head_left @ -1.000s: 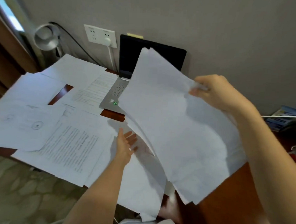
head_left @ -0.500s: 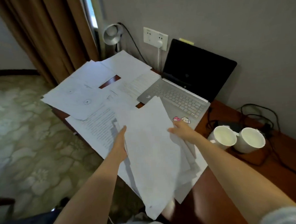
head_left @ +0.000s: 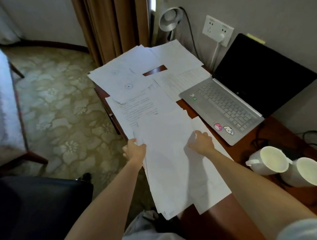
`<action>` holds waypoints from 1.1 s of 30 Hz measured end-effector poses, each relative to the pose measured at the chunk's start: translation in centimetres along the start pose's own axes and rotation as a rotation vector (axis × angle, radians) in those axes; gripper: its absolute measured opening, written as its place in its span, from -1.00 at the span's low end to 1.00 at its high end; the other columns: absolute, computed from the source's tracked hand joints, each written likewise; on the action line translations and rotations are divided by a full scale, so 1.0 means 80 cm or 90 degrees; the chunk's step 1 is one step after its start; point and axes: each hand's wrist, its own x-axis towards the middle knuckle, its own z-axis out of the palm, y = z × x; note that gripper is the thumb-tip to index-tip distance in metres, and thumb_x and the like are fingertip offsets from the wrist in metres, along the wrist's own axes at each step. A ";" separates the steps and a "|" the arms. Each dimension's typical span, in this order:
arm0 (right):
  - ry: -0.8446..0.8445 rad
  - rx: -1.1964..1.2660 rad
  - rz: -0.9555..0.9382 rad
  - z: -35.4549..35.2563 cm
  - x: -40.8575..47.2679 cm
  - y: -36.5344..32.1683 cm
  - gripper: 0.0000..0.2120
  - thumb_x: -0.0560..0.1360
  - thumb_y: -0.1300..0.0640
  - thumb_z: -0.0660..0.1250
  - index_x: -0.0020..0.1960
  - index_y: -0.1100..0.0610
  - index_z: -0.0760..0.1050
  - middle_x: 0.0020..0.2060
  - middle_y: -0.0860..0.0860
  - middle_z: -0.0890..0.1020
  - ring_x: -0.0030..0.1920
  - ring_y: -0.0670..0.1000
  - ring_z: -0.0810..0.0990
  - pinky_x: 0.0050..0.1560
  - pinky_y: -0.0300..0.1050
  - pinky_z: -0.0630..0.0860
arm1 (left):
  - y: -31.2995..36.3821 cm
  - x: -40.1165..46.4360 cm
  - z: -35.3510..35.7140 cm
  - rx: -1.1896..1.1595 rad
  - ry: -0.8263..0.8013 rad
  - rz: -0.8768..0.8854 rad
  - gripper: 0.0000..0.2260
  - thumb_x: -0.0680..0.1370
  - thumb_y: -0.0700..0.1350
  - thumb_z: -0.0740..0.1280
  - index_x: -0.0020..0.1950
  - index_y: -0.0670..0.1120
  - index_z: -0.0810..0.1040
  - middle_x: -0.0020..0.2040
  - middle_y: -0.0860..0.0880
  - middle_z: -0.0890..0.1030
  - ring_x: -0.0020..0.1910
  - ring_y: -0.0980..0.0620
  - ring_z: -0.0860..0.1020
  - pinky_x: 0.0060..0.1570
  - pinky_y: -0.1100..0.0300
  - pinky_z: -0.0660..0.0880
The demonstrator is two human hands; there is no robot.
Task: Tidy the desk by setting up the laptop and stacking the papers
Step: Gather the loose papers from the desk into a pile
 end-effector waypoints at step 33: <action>-0.006 0.316 0.111 -0.015 -0.012 0.048 -0.66 0.41 -0.12 0.42 -0.10 0.18 0.59 -0.16 0.05 0.58 -0.11 0.06 0.53 -0.07 -0.08 0.44 | 0.013 -0.081 0.011 -0.244 -0.260 -0.174 -0.61 0.51 -0.32 0.36 0.32 -0.32 0.42 0.22 -0.29 0.55 0.14 -0.24 0.55 0.18 -0.15 0.49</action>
